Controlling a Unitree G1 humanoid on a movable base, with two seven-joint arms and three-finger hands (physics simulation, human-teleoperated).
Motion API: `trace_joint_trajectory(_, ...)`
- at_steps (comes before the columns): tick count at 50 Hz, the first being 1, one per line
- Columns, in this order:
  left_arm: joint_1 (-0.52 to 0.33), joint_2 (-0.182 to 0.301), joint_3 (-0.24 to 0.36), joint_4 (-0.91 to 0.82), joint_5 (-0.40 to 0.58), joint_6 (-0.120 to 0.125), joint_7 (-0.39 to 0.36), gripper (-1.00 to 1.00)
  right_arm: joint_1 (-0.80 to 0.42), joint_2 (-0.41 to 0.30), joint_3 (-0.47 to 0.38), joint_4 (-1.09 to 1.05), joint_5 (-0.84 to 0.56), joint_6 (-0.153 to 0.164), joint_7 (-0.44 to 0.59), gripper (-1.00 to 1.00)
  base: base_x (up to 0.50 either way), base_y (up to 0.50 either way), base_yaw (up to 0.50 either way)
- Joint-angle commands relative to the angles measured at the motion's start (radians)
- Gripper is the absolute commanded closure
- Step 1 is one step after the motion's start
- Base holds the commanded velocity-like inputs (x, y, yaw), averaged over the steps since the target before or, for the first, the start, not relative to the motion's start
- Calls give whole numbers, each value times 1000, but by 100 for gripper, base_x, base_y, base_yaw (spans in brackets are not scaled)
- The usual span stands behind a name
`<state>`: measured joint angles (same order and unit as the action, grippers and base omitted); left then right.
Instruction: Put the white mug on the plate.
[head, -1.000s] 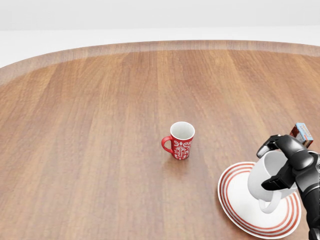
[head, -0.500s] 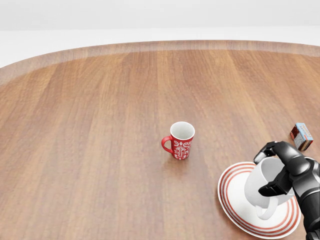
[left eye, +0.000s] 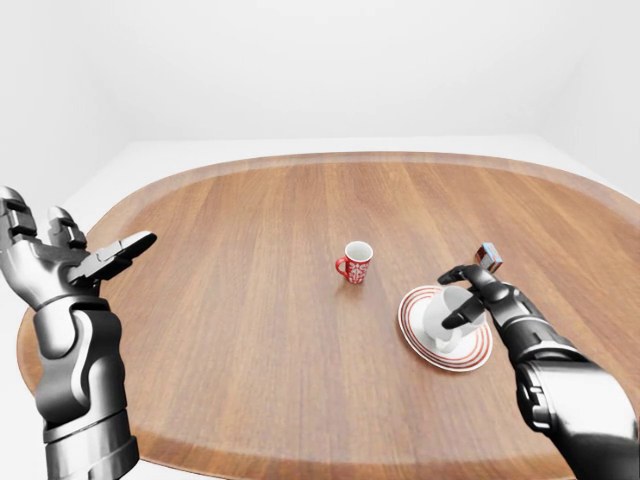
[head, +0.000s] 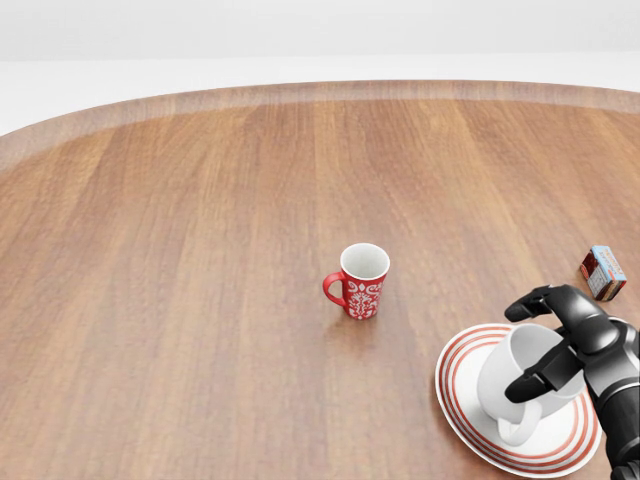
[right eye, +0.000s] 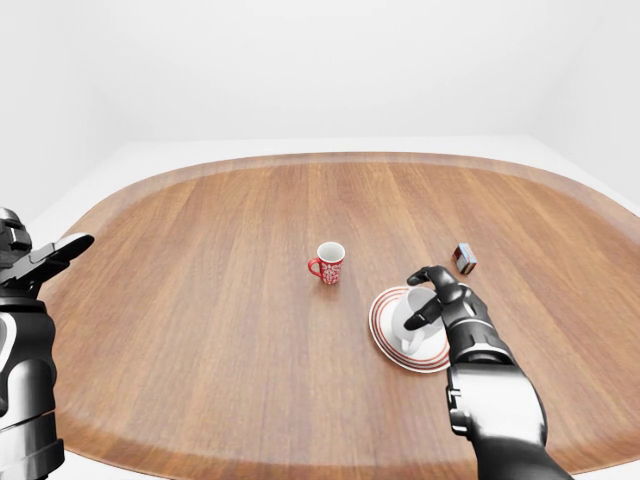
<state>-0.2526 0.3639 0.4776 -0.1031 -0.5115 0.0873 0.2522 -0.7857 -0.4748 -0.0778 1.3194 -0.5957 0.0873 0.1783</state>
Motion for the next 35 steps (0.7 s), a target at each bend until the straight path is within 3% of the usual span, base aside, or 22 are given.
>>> trace_joint_trajectory(1, 1, -1, 0, -1, 1, 0, 0, -100, -2, 0, -2, -2, 20, 0, 5, -22, 0, 0, 0)
trace_joint_trajectory(8, 2, -1, 0, -3, 1, 0, 0, -100, -2, 0, -2, -2, 20, 0, 3, -37, 0, 0, 0)
trace_joint_trajectory(12, 1, -1, 0, -2, 1, 0, -1, -100, -4, 0, -2, -3, 19, 0, 3, -75, 0, 0, 0)
trace_joint_trajectory(16, 0, 0, 0, 0, 1, 0, -1, -100, -1, 1, -3, -2, 20, 0, 1, -80, 0, 0, 0)
trace_joint_trajectory(18, -1, 0, 1, 3, 0, 0, -2, -100, -1, 2, -3, -2, 21, 0, 1, -100, 0, 0, 0)
trace_joint_trajectory(35, 0, -1, -1, -3, 2, 0, 0, -100, -59, -10, 2, -22, 17, 0, 17, -100, 0, 0, 0)
